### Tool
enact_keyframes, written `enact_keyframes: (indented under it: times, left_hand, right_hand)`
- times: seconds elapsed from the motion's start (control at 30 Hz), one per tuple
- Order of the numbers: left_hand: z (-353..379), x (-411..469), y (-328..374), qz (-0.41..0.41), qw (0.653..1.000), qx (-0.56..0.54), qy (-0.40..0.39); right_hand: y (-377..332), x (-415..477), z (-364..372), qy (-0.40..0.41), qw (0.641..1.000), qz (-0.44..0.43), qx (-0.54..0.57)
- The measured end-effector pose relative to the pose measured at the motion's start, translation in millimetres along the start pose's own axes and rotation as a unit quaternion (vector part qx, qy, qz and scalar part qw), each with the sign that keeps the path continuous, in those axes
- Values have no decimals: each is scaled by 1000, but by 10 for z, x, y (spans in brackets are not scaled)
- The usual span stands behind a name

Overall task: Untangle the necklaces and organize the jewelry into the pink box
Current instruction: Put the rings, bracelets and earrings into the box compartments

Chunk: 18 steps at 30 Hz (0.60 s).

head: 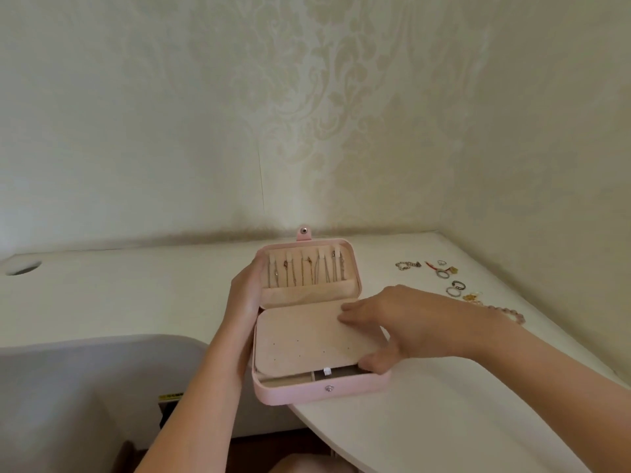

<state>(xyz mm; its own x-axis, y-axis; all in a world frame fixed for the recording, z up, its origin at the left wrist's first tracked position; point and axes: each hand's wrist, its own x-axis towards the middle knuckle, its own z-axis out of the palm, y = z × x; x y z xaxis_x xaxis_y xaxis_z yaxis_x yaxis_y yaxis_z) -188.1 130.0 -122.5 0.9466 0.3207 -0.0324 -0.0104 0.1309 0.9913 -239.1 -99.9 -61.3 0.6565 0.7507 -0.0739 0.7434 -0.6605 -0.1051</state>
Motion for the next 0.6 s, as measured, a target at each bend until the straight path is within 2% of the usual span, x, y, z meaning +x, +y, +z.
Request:
enact_keyframes:
  times: [0.07, 0.17, 0.23, 0.33, 0.4, 0.5, 0.6]
  left_hand:
    - [-11, -19, -1, 19, 999, -19, -22]
    - [20, 48, 16, -27, 997, -68, -8]
    - [68, 19, 45, -85, 986, -143, -13]
    - [111, -29, 32, -91, 982, -163, -31]
    - [82, -41, 32, -95, 981, -165, -35]
    - [51, -73, 56, -98, 981, -160, -41]
    - [28, -57, 8, -52, 997, -46, -27]
  right_hand:
    - [15, -21, -68, 54, 998, -22, -30]
    - [139, 6, -219, 194, 980, 3, 40]
    - [262, 115, -275, 265, 958, 48, 101]
    - [421, 380, -214, 323, 914, 136, 204]
    - [470, 495, -135, 327, 900, 191, 217]
    - [508, 549, 28, 288, 916, 221, 171]
    - [540, 468, 115, 266, 924, 219, 164]
